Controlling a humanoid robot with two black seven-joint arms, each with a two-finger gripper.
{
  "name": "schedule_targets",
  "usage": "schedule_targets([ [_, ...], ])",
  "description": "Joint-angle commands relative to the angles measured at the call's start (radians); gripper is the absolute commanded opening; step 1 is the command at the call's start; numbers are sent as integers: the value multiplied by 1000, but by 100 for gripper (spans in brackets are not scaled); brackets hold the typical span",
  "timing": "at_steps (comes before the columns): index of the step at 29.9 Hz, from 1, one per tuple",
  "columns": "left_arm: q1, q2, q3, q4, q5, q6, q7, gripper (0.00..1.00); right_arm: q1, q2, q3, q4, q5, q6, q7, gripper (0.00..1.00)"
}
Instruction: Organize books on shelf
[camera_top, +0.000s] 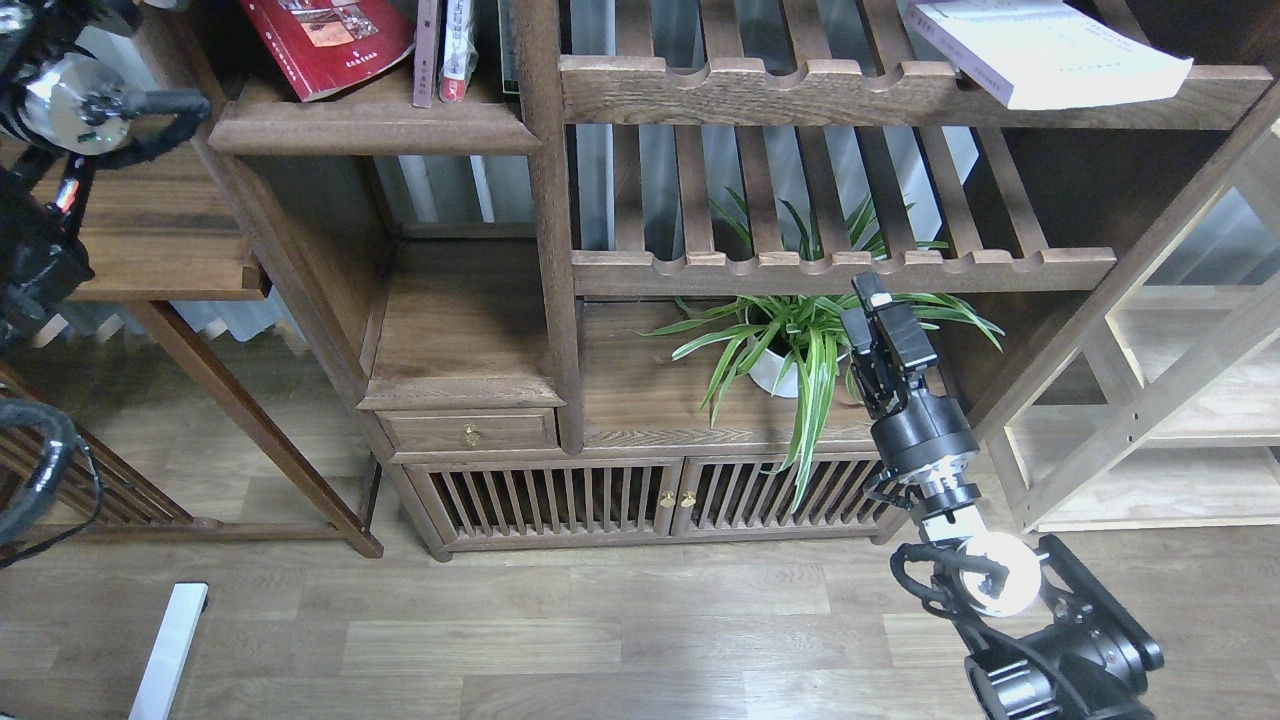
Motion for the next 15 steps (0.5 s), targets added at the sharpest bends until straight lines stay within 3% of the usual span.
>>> schedule_targets([
  [1,-27,-8,69,45,-68,41,-34,0,1,-2,1,0,0,0,0,76],
  [5,-30,-11,74,48,-82,92,-37,0,1,-6,1,0,2,0,0,76],
  [15,-30,-21,129,80,-88,93,-19,7,1,-13,6,0,2,0,0,76],
])
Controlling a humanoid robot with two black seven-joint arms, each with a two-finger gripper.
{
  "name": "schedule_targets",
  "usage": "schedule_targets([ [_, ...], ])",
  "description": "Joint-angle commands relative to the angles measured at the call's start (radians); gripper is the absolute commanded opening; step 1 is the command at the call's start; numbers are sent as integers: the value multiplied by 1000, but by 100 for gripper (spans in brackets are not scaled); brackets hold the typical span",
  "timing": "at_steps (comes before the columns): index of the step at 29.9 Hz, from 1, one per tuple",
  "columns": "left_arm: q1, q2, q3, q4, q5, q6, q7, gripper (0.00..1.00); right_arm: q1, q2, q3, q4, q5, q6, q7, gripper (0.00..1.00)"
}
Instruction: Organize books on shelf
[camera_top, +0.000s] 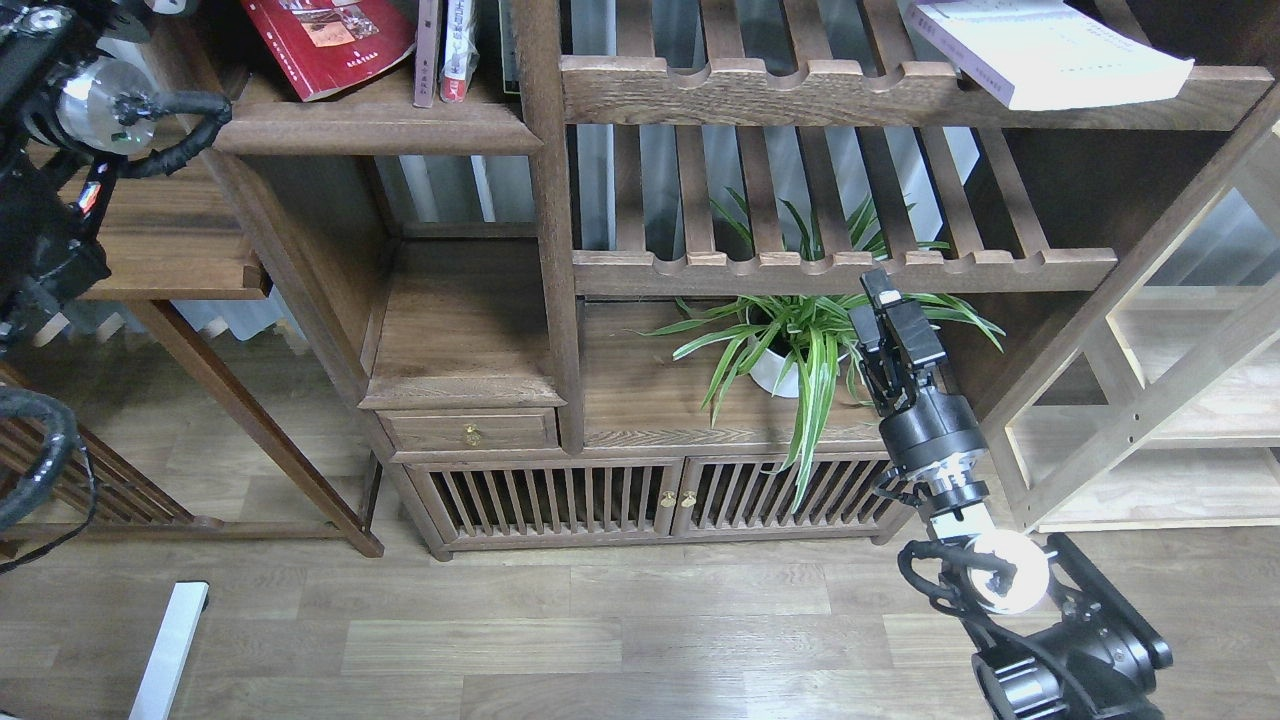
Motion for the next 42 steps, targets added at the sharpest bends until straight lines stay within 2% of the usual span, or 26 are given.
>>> schedule_targets([
  [1,0,-8,25,4,-5,-1,6,8,0,0,2,2,0,0,0,76],
  [4,0,-26,36,8,-24,-1,7,11,1,0,2,2,0,0,0,76],
  [8,-4,-48,44,13,-28,8,9,20,3,0,8,2,0,0,0,76],
  [15,-25,-77,47,11,-28,128,1,45,3,-3,8,3,0,0,0,76],
  [22,-50,-123,48,1,-30,129,-10,52,9,-2,6,5,0,0,0,76],
  [30,-59,-170,47,-55,-33,137,0,70,9,-3,8,5,0,0,2,76],
  [37,-60,-150,42,-127,-33,137,3,88,9,-5,26,8,0,0,0,76],
  [42,-36,-62,45,-203,-33,135,-4,97,8,-5,29,8,0,0,2,76],
])
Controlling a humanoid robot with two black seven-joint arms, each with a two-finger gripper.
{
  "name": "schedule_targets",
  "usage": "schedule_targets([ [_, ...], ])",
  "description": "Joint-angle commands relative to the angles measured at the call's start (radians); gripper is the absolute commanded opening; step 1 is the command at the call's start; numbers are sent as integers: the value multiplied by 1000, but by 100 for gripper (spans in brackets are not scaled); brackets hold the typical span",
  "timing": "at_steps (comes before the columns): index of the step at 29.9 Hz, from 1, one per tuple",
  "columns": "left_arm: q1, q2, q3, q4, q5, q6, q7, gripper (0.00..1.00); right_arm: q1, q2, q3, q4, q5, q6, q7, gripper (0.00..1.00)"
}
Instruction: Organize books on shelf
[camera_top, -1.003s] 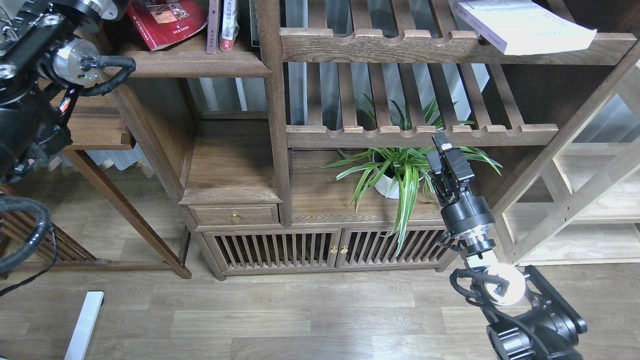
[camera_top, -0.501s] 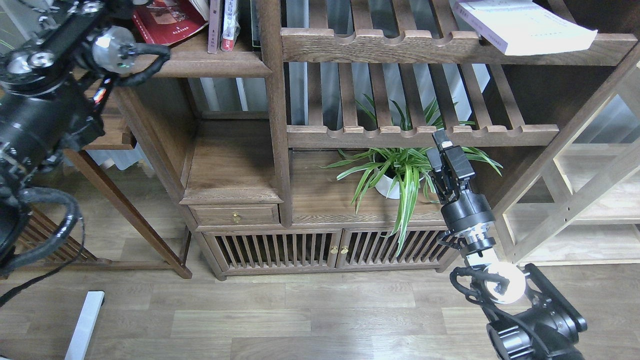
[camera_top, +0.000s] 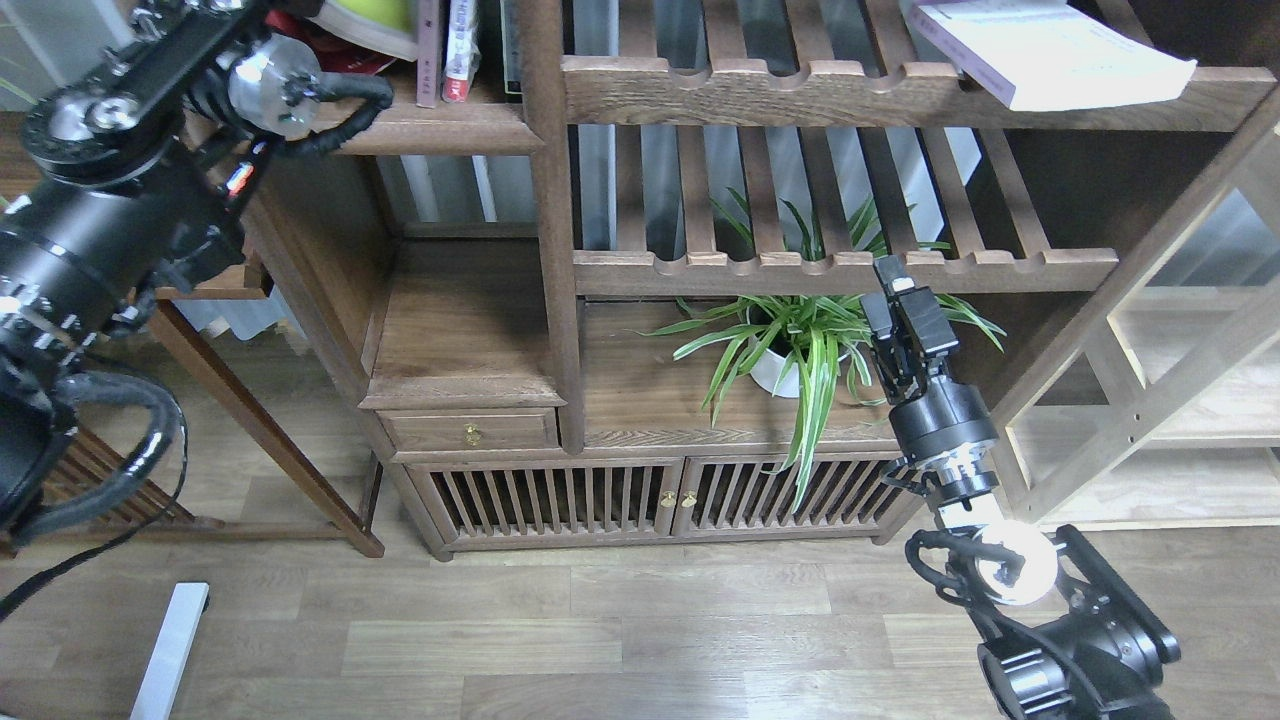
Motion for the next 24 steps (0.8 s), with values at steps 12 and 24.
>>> schedule_targets([
  [12,134,236,-19,-266,-20,-22,-25,99,-1,-1,0,-3,-3,0,-1,76],
  [24,258,509,-48,-501,-121,-299,-83,99,-5,2,-10,-4,-6,0,-1,77],
])
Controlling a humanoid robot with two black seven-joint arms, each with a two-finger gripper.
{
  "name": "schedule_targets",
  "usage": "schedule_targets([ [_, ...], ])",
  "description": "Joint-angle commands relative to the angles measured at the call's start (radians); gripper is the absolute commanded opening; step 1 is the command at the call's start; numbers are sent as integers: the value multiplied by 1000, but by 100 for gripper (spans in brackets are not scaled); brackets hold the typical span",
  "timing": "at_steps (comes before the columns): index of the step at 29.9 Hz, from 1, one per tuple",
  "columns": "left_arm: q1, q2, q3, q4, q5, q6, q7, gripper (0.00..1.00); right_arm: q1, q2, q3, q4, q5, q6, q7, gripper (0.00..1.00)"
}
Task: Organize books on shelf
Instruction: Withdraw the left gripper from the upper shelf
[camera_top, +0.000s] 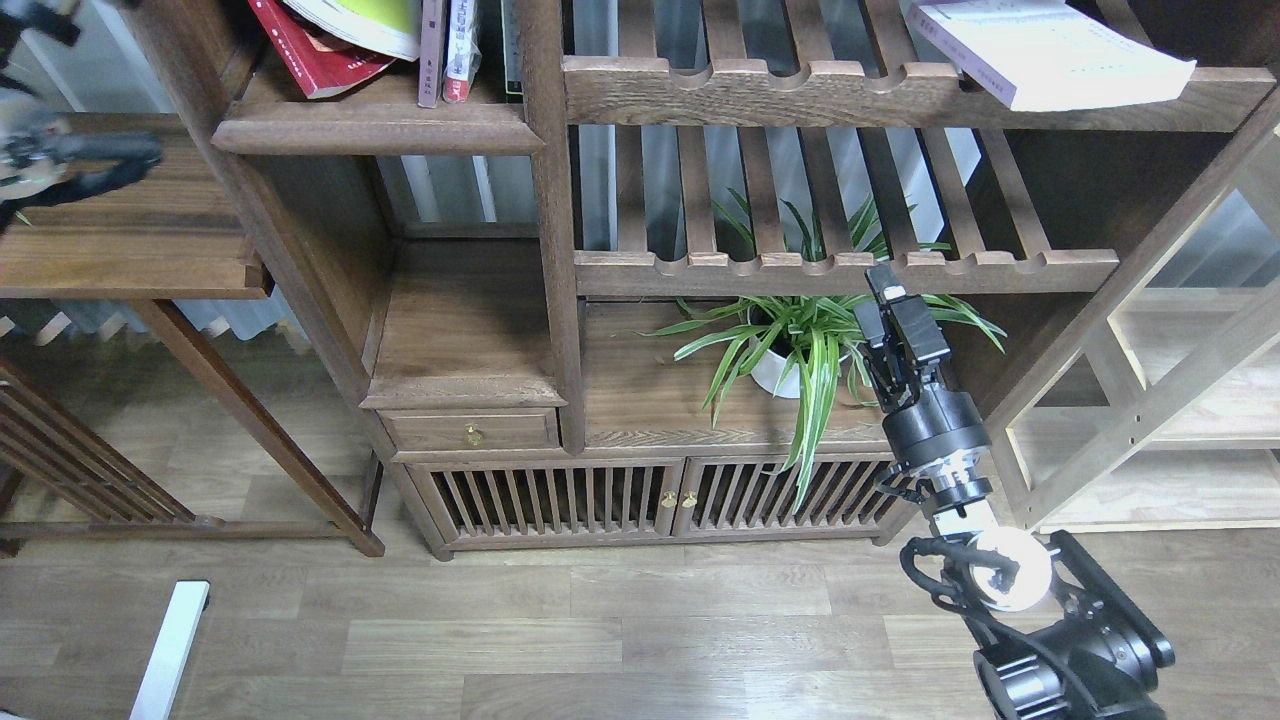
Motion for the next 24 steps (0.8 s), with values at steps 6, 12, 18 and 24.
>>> schedule_targets([
  [6,39,126,-41,-33,-185,-286,0,99,10,-41,13,1,-11,0,-1,78],
  [12,84,122,-89,-36,-378,-286,16,99,51,-42,33,1,-12,0,0,78],
  [18,109,65,-81,-50,-559,-286,26,98,117,-41,47,1,-9,0,5,78],
  [24,223,-23,-81,-130,-579,-286,31,97,181,-39,79,1,-11,0,6,78],
])
